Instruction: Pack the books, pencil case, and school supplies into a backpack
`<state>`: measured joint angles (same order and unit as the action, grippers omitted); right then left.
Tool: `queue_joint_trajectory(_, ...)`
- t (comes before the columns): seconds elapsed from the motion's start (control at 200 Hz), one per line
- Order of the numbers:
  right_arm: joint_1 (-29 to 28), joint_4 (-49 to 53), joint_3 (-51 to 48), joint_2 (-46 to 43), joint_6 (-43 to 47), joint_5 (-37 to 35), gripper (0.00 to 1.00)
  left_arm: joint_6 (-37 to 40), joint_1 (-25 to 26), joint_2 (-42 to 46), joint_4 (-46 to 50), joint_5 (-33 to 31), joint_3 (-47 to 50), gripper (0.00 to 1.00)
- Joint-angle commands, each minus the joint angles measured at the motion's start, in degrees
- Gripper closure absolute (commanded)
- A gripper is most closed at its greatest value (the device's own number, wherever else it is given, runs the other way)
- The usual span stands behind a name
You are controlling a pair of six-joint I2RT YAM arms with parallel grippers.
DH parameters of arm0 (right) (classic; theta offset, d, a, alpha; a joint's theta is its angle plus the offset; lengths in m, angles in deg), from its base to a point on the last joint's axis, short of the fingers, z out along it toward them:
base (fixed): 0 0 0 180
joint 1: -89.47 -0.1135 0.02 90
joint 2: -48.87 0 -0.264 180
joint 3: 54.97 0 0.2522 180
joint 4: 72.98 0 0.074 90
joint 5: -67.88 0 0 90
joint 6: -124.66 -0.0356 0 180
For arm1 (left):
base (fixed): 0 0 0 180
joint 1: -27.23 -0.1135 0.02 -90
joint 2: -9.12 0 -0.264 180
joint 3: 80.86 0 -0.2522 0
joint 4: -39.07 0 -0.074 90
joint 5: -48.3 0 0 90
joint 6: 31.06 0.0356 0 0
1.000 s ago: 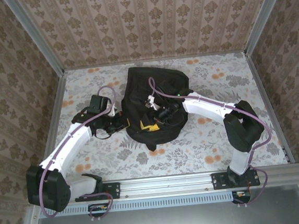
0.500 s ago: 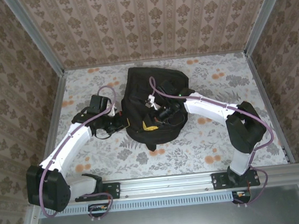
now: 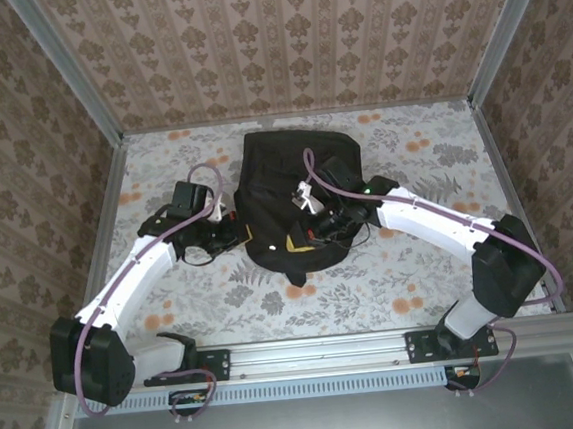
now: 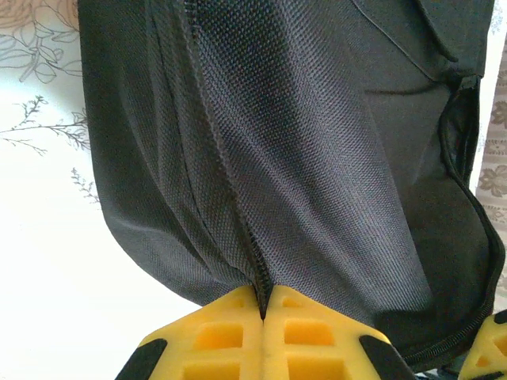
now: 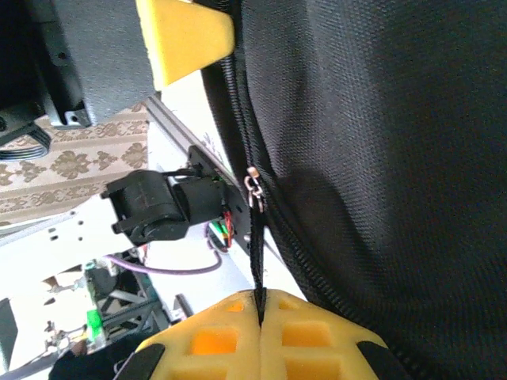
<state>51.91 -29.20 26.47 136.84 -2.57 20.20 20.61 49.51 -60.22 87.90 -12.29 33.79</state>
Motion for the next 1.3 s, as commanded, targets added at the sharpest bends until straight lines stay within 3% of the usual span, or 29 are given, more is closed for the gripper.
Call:
queue_joint_trajectory(0.0,0.1,5.7,-1.9,-4.9,2.0,-4.2,1.00,-1.0,-0.9,0.8,-1.1,-4.7,0.5,1.00)
queue_joint_trajectory(0.305,0.4,7.5,-4.4,-12.5,3.5,-13.8,1.00,-1.4,-1.2,0.9,-1.3,-6.5,2.0,1.00)
queue_joint_trajectory(0.53,0.4,6.0,-7.5,-14.3,2.3,-13.3,1.00,-1.5,-0.8,0.4,-1.8,-6.6,2.8,1.00)
queue_joint_trajectory(0.9,3.5,8.5,-11.0,-17.2,5.0,-16.0,1.00,0.2,-1.3,0.7,1.6,-11.9,2.2,1.00)
queue_joint_trajectory(1.105,4.1,1.9,-14.0,-17.9,0.2,-11.9,1.00,0.8,-1.5,0.1,2.3,-11.0,0.8,1.00)
queue_joint_trajectory(1.195,2.9,-4.2,-15.0,-17.2,-4.5,-9.9,1.00,0.9,-0.5,-0.6,4.6,-9.1,-1.5,0.76)
queue_joint_trajectory(1.295,0.6,-8.0,-14.6,-16.5,-8.6,-10.3,1.00,-0.7,0.5,1.0,7.4,-7.6,-2.8,0.61)
